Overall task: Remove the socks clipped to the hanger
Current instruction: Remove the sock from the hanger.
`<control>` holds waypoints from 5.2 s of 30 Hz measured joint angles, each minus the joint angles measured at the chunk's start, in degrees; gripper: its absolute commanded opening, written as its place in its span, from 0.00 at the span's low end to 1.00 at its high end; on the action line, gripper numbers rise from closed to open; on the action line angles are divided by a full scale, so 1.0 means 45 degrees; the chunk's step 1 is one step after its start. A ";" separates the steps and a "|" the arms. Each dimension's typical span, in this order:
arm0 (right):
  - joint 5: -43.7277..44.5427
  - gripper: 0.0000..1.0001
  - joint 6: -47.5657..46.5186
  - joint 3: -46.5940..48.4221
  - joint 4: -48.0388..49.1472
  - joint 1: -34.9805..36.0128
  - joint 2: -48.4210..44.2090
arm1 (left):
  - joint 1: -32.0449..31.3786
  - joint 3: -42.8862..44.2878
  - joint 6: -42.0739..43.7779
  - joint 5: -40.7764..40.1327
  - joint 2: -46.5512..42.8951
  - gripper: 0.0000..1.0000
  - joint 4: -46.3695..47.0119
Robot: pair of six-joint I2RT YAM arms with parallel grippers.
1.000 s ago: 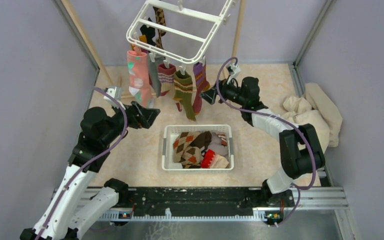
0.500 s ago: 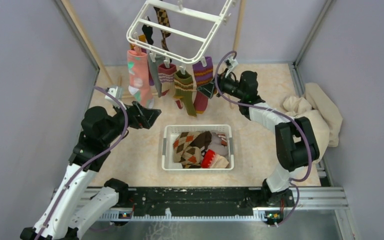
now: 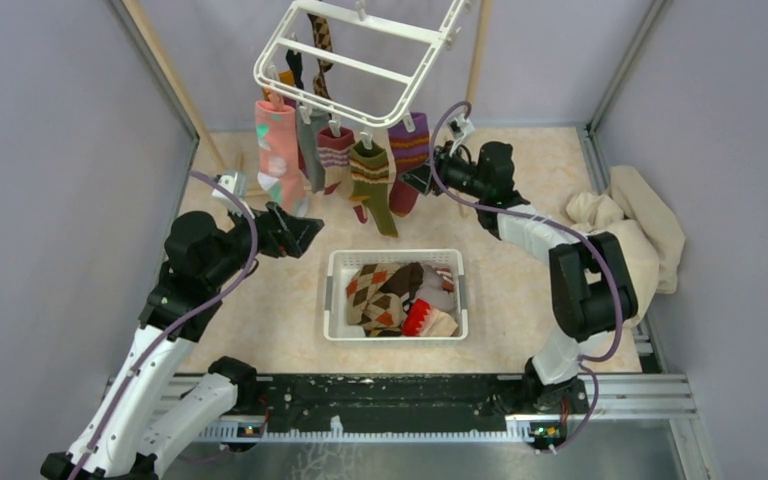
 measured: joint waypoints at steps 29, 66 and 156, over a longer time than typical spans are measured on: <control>-0.1360 0.01 0.1875 0.1345 -0.3740 -0.0238 -0.2623 | 0.0000 -0.0238 -0.0393 0.0719 -0.0005 0.99 0.0379; -0.5207 0.00 1.3391 0.0903 0.6742 -0.0928 -0.1671 | -0.0005 -0.0432 -0.0486 0.3891 0.0369 0.99 0.2050; -0.0651 0.65 0.1350 0.1224 -0.7538 -0.0408 -0.6615 | 0.0398 0.2317 -0.1273 0.6144 0.5858 0.13 0.3764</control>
